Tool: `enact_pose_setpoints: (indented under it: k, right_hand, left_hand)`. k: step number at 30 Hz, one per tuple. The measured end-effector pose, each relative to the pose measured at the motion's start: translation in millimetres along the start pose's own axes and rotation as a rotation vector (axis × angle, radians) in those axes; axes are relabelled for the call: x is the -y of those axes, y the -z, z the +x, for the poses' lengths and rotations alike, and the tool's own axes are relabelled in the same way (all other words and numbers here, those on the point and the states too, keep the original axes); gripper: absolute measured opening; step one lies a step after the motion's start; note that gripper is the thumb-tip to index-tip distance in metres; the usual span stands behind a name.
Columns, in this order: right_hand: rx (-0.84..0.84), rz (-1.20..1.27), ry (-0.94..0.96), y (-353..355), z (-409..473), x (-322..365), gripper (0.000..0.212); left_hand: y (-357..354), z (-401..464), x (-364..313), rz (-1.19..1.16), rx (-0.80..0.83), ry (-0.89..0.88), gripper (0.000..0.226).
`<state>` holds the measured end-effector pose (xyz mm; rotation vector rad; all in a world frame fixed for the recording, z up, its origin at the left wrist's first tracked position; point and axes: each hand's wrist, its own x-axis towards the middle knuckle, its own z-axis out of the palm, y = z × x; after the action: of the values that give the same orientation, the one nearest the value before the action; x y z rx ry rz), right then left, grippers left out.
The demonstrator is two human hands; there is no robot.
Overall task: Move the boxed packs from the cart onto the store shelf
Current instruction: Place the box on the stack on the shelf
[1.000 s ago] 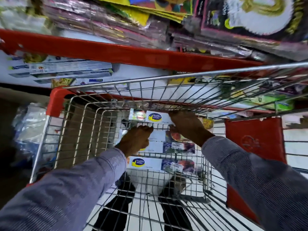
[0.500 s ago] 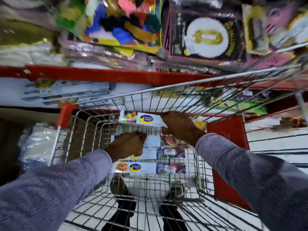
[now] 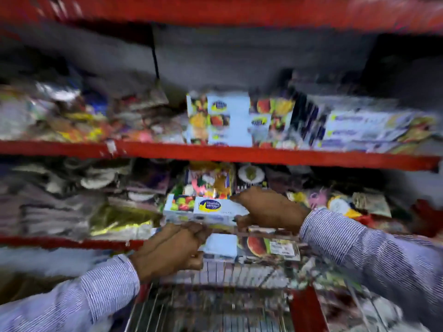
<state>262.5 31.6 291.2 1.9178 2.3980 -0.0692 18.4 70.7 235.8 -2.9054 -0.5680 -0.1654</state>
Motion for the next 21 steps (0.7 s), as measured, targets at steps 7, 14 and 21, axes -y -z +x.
enact_pose_setpoints:
  k: [7,14,21]
  right_hand:
    - [-0.167,-0.049,-0.047,121,12,-17,0.054]
    - [-0.250,-0.086,-0.085,156,70,-55,0.042]
    - [-0.228,-0.159,-0.187,139,134,-85,0.041]
  left_hand:
    - [111,42,45,-0.030,-0.160,0.078,0.069]
    - [144,85,82,-0.025,-0.175,0.112,0.066]
    - [132,116,106,-0.027,-0.152,0.138,0.063]
